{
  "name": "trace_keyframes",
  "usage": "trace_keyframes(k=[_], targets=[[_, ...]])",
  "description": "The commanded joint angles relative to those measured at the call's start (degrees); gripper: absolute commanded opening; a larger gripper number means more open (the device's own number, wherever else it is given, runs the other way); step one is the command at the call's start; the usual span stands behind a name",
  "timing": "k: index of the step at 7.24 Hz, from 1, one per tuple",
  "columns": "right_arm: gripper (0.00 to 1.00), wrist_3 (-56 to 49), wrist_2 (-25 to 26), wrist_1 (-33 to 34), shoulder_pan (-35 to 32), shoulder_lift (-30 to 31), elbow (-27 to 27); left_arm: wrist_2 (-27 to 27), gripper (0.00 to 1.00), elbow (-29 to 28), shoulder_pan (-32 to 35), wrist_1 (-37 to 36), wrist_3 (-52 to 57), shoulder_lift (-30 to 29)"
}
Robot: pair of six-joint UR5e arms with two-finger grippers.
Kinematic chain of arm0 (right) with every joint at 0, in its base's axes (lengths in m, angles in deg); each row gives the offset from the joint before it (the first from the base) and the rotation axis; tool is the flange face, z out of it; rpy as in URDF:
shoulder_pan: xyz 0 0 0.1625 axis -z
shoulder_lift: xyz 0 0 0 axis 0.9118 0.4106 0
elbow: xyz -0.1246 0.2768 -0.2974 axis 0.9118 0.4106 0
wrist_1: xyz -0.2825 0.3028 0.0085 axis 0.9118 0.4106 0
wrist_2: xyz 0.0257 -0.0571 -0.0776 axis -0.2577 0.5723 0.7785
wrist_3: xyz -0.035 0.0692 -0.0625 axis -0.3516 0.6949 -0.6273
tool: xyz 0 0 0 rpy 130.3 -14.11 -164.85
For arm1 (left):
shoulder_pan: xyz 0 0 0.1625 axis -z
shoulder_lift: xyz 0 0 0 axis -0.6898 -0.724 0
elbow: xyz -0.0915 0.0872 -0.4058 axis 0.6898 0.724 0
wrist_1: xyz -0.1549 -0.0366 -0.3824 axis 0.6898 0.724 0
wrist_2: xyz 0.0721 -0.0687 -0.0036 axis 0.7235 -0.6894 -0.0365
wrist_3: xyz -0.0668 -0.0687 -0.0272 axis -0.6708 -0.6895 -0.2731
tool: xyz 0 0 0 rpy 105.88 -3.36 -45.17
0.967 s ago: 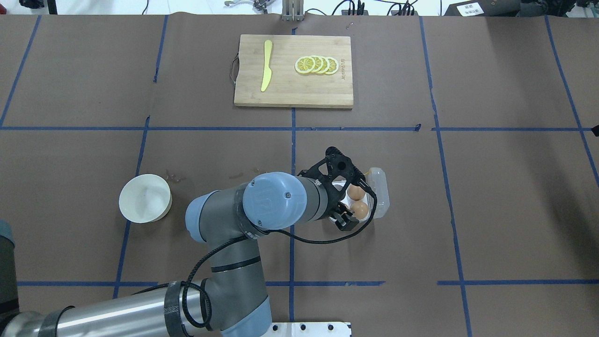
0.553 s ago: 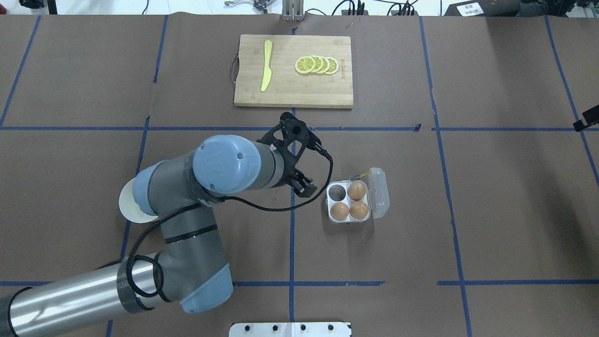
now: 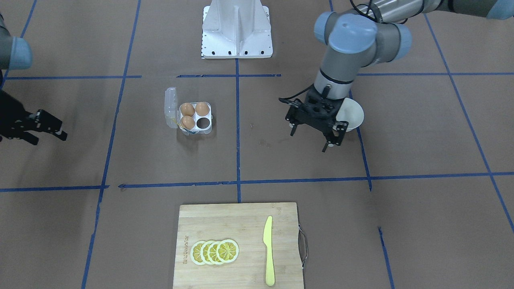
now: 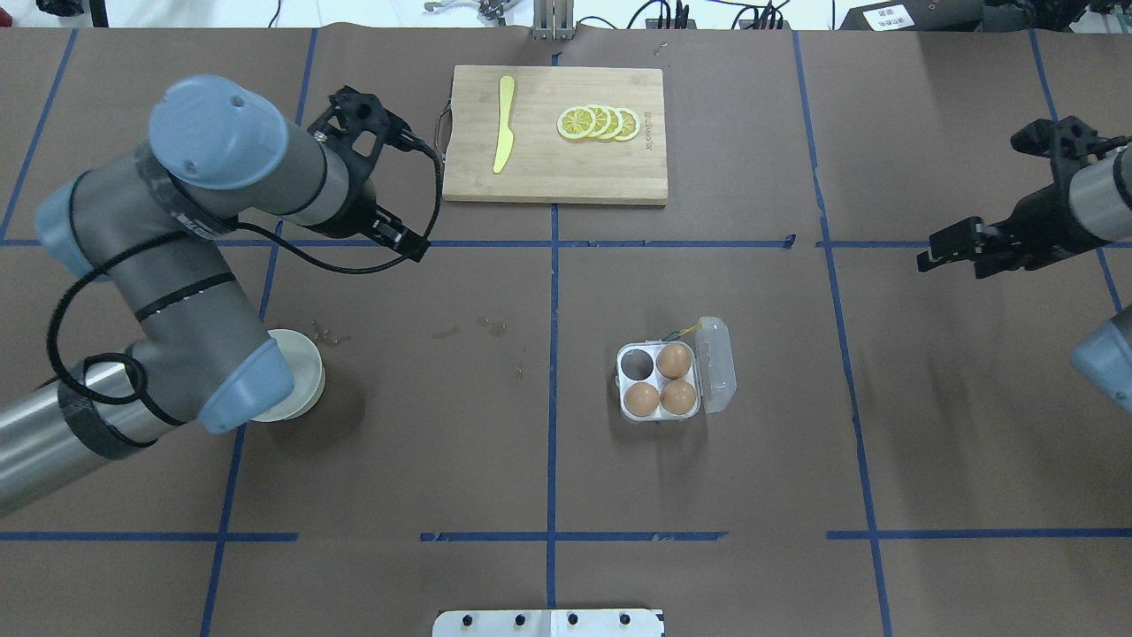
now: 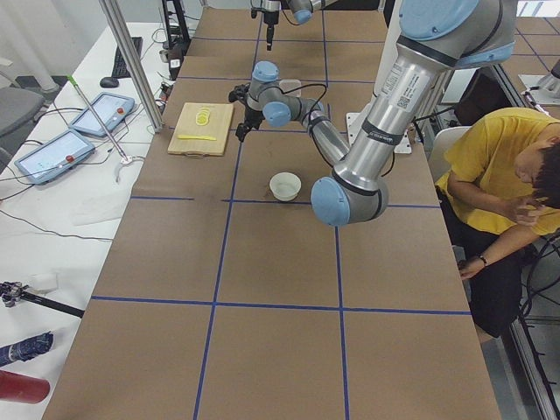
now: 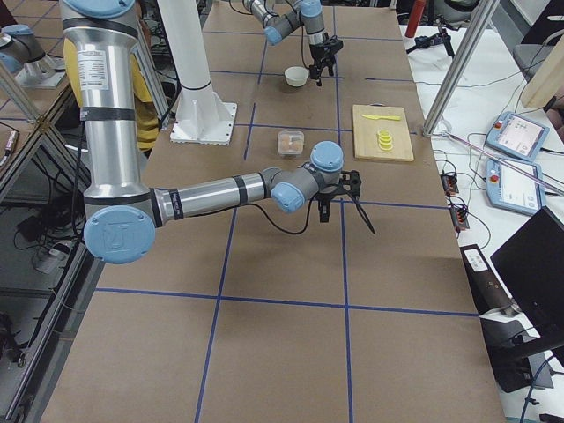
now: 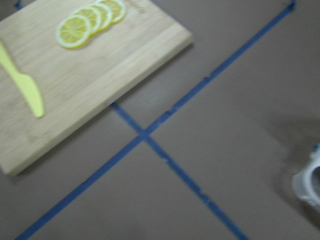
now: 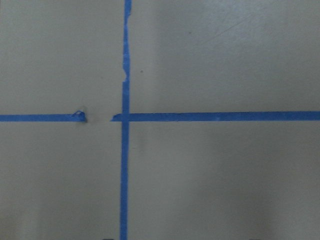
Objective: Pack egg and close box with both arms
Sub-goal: 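Withdraw the left gripper from the carton while the right arm reaches toward the lid, then push the clear lid down over the eggs with the right gripper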
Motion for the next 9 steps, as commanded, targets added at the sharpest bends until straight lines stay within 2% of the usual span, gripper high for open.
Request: trace_keyframes(k=[1,2,4,6,8,9], targets=[[0.00,11.51,8.11,-2.96,12.38,-3.04,-2.21,-7.37,1.00,0.12,8.23,-0.41,6.24,5.96],[0.00,15.37,9.19,-2.69,15.56,-5.58,-2.21,-8.28,1.00,0.03,10.96,-0.33,8.55,8.18],[0.00,16.63,11.65,-2.69,19.44,-7.62,-2.13,-8.55,1.00,0.21,11.43,-0.15,8.66,9.08],[0.00,17.07,11.40,-1.82,19.98,-10.51,-2.56,-9.34,1.00,0.30,11.43,-0.15,8.57,8.99],[0.00,17.43,11.75,6.50,20.51,-16.57,-4.58,-9.34,1.00,0.21,11.34,-0.15,8.48,8.99],[0.00,21.08,13.06,7.06,22.43,-18.51,-4.93,-9.34,1.00,0.21,11.34,-0.15,8.31,8.81]])
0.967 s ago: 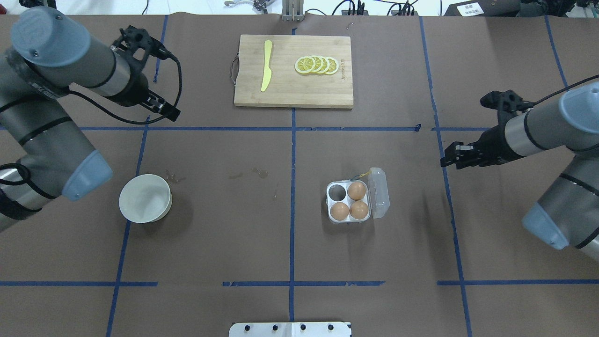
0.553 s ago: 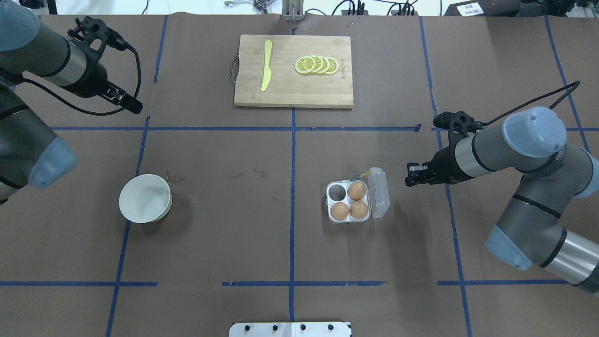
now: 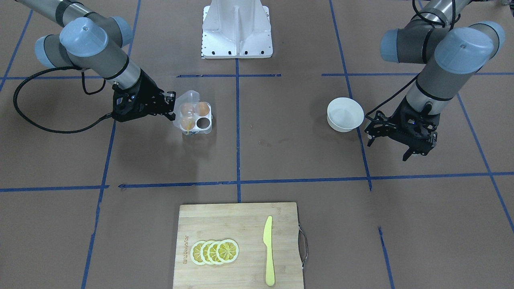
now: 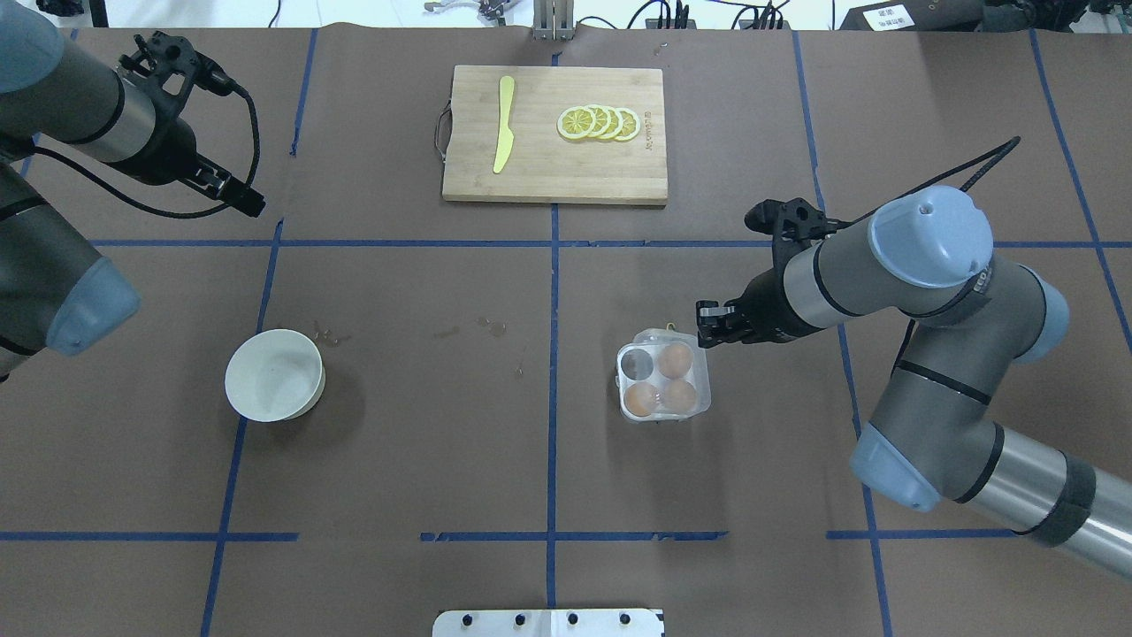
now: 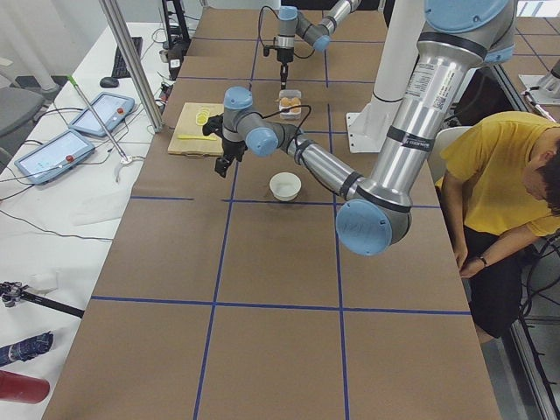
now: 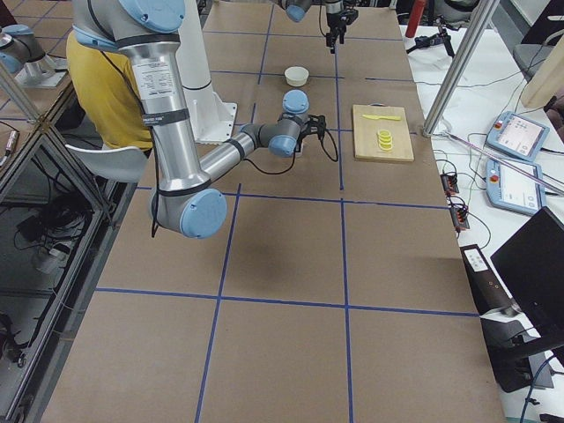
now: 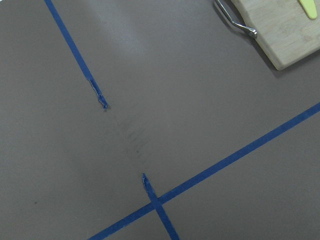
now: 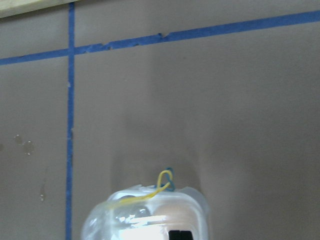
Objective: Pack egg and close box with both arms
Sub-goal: 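Push the clear lid down over the eggs with the right gripper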
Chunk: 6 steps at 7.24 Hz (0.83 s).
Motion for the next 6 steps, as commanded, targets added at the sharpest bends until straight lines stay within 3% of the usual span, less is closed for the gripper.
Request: trace_keyframes(k=[1,4,5,6], targets=[[0.00,5.35,0.93,4.97,1.85,-4.58,-3.26,-0.03,1.00,-0.01,-0.04,0.00,-0.34,-0.22],[0.00,5.20,0.31,7.71,-3.48,-3.02,-4.70,-0.03,1.00,-0.01,1.96,-0.17,1.06,0.39],[0.98,3.55,0.31,8.33,-6.82,-1.10,-3.56,-0.03,1.00,-0.01,4.76,-0.18,4.46,2.30],[1.00,-0.73,0.14,8.42,-10.16,0.84,-2.51,-0.29,1.00,-0.19,7.40,-0.18,7.54,4.06]])
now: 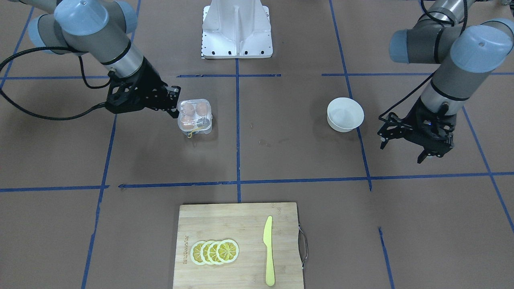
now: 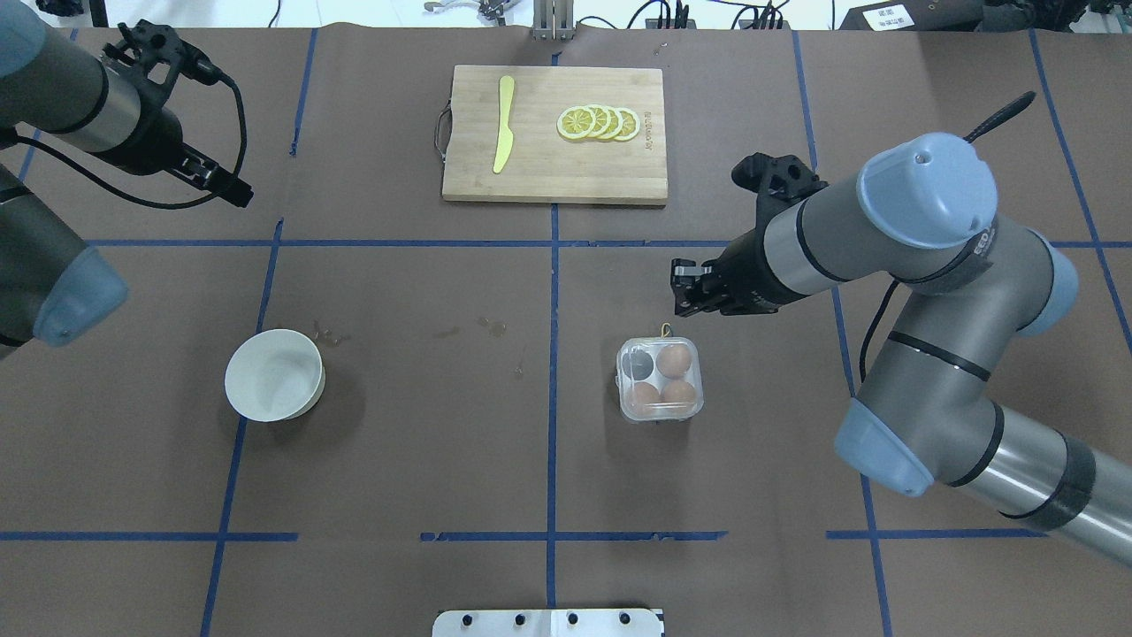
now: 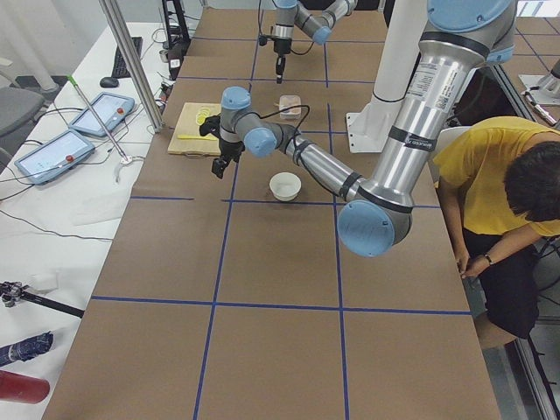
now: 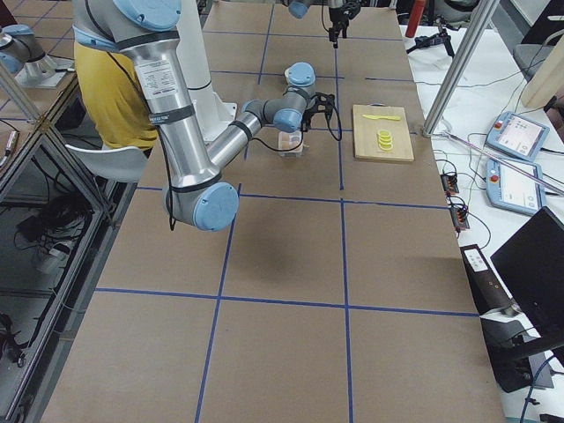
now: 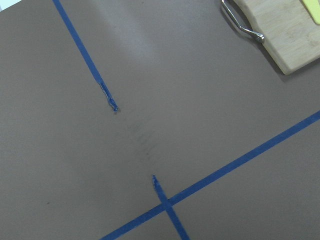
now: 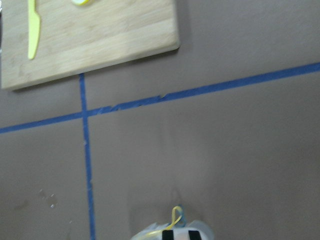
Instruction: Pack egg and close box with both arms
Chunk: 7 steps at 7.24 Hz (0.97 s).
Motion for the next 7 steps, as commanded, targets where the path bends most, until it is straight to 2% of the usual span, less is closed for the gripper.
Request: trace_keyframes(k=[1,3,4,5,6,7], targets=[[1.00,-12.27,-1.21,0.43,-7.70,5.47,2.83,-1.42,1.00,-0.22,6.50,0.14,4.96,4.80],[1.00,-28.88,-10.66,1.22,-18.92,8.91,9.58,-4.83,1.00,-1.27,15.88,-0.29,16.43,9.03],[1.00,-37.05,-14.54,1.40,-24.90,10.75,11.53,-9.03,1.00,-1.97,20.72,0.14,19.79,12.00],[1.00,-42.53,-18.41,1.75,-29.75,13.73,11.20,-11.25,1.00,-1.63,22.77,0.14,21.22,13.95],[1.00,-50.07,-18.79,2.10,-32.67,17.33,11.80,-11.27,1.00,0.46,25.31,-0.03,21.75,17.01],[1.00,-55.89,-18.71,3.49,-35.31,19.28,12.33,-11.36,1.00,-0.22,26.99,-0.12,24.02,20.00]])
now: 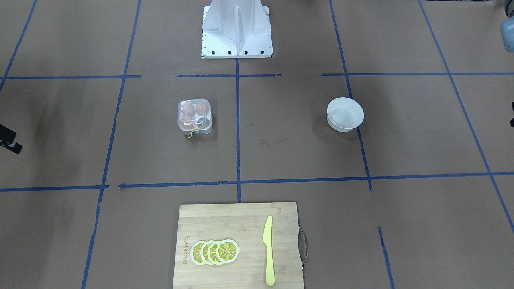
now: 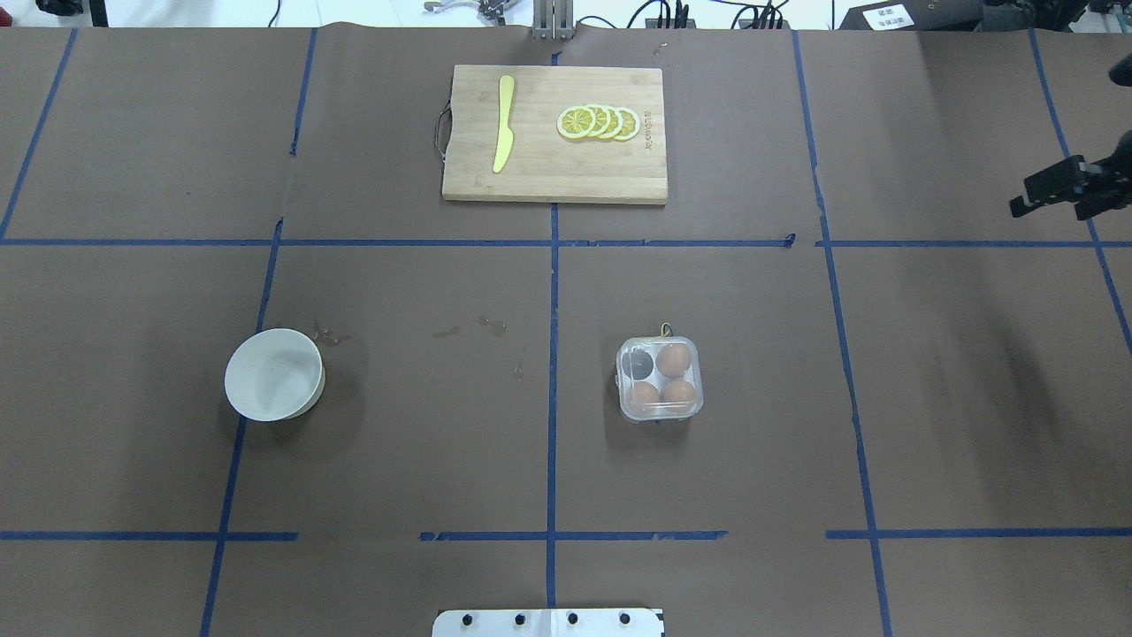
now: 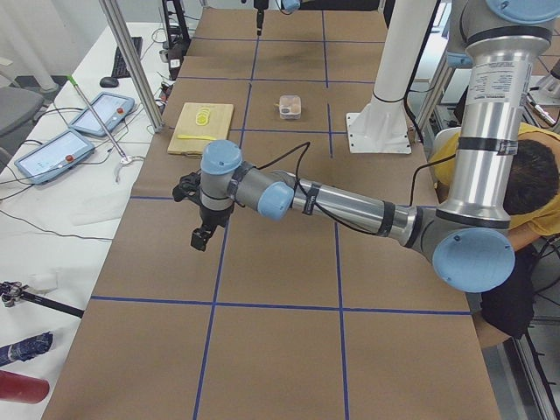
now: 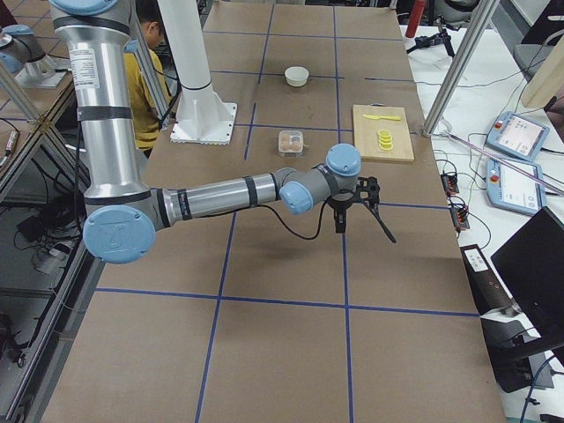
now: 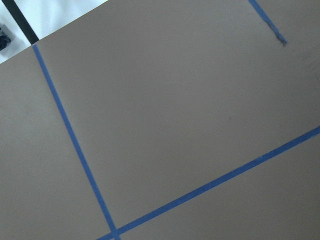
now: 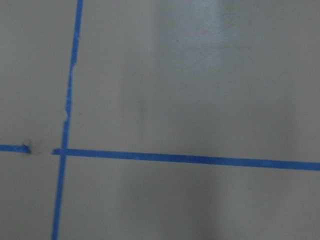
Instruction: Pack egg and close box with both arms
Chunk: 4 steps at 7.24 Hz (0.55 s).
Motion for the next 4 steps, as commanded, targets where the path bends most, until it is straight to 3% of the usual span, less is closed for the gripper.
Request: trace_keyframes(k=[1,3,4], targets=[[1.00,-9.24,-0.74,2.91,-5.01,3.72,0.35,-0.44,1.00,-0.67,5.12,-1.68,4.49,3.56],[1.00,-13.79,1.79,5.28,-7.21,3.73,0.69,-0.44,1.00,-0.51,7.51,-10.97,6.96,2.94],[1.00,-18.43,4.42,8.96,-8.44,3.29,0.61,-0.53,1.00,-0.85,7.52,-11.97,6.53,3.20]])
